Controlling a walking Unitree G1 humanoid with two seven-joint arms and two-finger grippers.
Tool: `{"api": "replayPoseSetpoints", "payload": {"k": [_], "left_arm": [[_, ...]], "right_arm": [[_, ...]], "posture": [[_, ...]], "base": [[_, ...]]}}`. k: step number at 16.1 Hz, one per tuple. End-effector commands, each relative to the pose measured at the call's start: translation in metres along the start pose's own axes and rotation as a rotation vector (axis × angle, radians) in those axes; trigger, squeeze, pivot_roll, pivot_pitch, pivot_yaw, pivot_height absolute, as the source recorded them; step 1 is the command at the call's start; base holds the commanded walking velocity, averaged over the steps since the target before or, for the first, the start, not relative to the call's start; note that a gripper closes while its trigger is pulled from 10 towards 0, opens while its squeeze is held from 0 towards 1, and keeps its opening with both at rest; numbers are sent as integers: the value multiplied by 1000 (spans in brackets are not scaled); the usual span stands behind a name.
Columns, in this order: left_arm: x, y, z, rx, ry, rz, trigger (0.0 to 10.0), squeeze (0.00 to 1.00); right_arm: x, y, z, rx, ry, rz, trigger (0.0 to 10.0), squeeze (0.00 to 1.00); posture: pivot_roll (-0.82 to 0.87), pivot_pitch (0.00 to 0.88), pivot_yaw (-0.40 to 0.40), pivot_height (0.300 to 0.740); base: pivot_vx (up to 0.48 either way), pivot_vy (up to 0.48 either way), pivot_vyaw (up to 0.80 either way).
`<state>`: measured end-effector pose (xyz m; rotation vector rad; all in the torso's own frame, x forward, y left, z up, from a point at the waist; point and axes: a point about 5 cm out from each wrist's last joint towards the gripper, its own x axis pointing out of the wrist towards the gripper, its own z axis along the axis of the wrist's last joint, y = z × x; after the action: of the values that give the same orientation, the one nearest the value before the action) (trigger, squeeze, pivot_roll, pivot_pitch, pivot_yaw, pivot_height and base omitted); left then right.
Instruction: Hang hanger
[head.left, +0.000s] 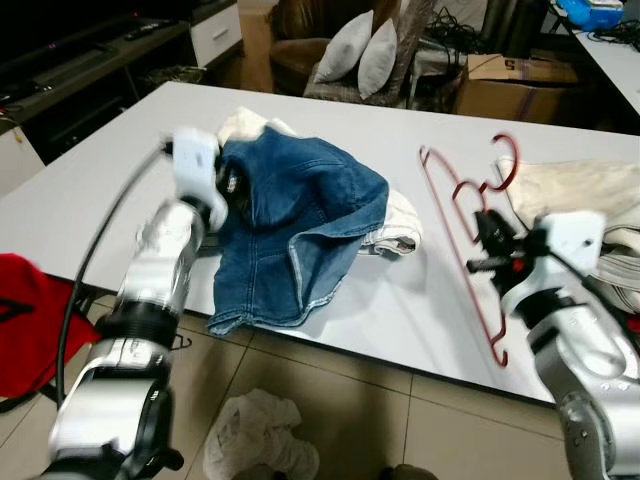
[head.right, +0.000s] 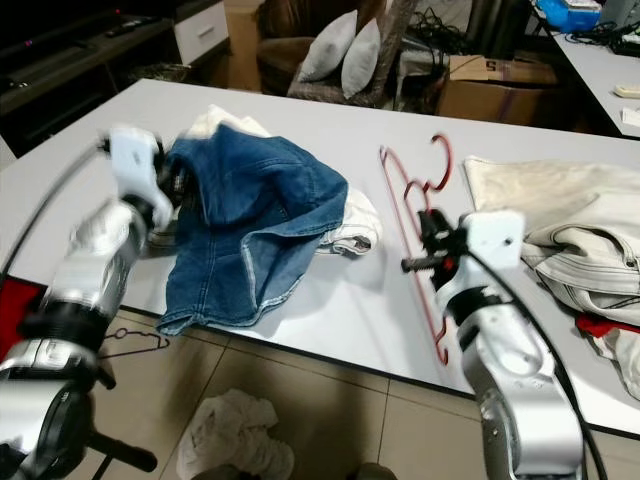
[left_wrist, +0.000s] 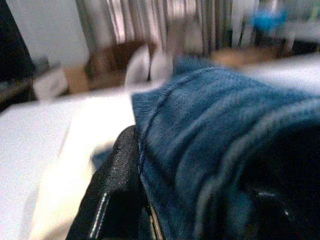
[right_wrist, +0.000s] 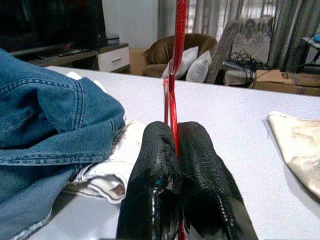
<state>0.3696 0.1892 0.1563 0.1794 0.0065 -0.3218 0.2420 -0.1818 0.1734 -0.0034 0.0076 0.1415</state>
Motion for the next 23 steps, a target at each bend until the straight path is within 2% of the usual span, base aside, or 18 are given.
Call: {"api": "replayPoseSetpoints", "payload": {"k": [1,2,3,4,5,6,8,10,11,12,13,15,16,17,18,19,21,23], "left_arm": [[-4,7,4,51,53,-74,10000,0],[-8,12,5,61,66,-106,10000,1000],[-15,25,2,108,131,-158,10000,1000],[-19,30,1,127,153,-183,10000,1000],[-31,40,-1,114,214,-300,10000,1000],[-35,46,-1,106,232,-319,10000,1000],[-54,74,9,52,226,-388,10000,1000],[-61,91,19,13,188,-345,10000,1000],[-61,107,32,25,120,-223,10000,1000],[-62,112,37,31,95,-184,10000,1000],[-57,115,50,-19,-2,-136,10000,0],[-46,101,60,-108,-110,-158,10000,0],[-39,88,63,-157,-162,-201,10000,0],[-33,74,65,-157,-199,-224,10000,0],[-21,47,62,-151,-219,-233,10000,0],[-17,40,60,-153,-210,-228,10000,0],[-4,6,45,-138,-220,-138,10000,0],[-2,-7,32,-181,-179,-103,10000,0]], "right_arm": [[0,0,2,-8,2,-10,10000,0],[-1,0,2,-8,2,-12,10000,0],[-2,-2,2,-9,3,-16,10000,0],[-3,-2,2,-10,4,-16,10000,0],[-5,-5,1,-21,8,-5,10000,0],[-6,-7,1,-26,10,-4,10000,0],[-7,-19,0,-26,23,-34,10000,0],[-9,-24,1,-32,22,-44,10000,0],[-10,-26,1,-35,25,-49,10000,0],[-10,-27,0,-37,26,-51,10000,0],[-11,-29,0,-35,29,-52,10000,0],[-11,-28,1,-34,28,-49,10000,0],[-10,-27,3,-33,24,-44,10000,0],[-10,-25,3,-31,20,-44,10000,0],[-8,-21,4,-16,10,-50,10000,0],[-8,-20,4,-11,7,-51,10000,0],[-5,-9,3,6,-1,-57,10000,0],[-3,-3,1,11,1,-63,10000,0]], "posture": [[-110,0,40,740],[-113,0,44,740],[-112,0,47,740],[-111,0,49,740],[-111,0,49,740],[-111,0,49,740],[-101,0,46,740],[-101,0,51,740],[-101,0,50,740],[-101,0,50,740],[-99,0,47,740],[-99,0,45,740],[-100,0,44,740],[-99,0,42,740],[-100,0,42,740],[-102,0,43,740],[-102,0,42,740],[-105,0,43,740]], "base": [[0,0,0],[0,0,0],[0,0,0],[0,0,0],[0,0,0],[0,0,0],[0,0,0],[0,0,0],[0,0,0],[0,0,0],[0,0,0],[0,0,0],[0,0,0],[0,0,0],[0,0,0],[0,0,0],[0,0,0],[0,0,0]]}}
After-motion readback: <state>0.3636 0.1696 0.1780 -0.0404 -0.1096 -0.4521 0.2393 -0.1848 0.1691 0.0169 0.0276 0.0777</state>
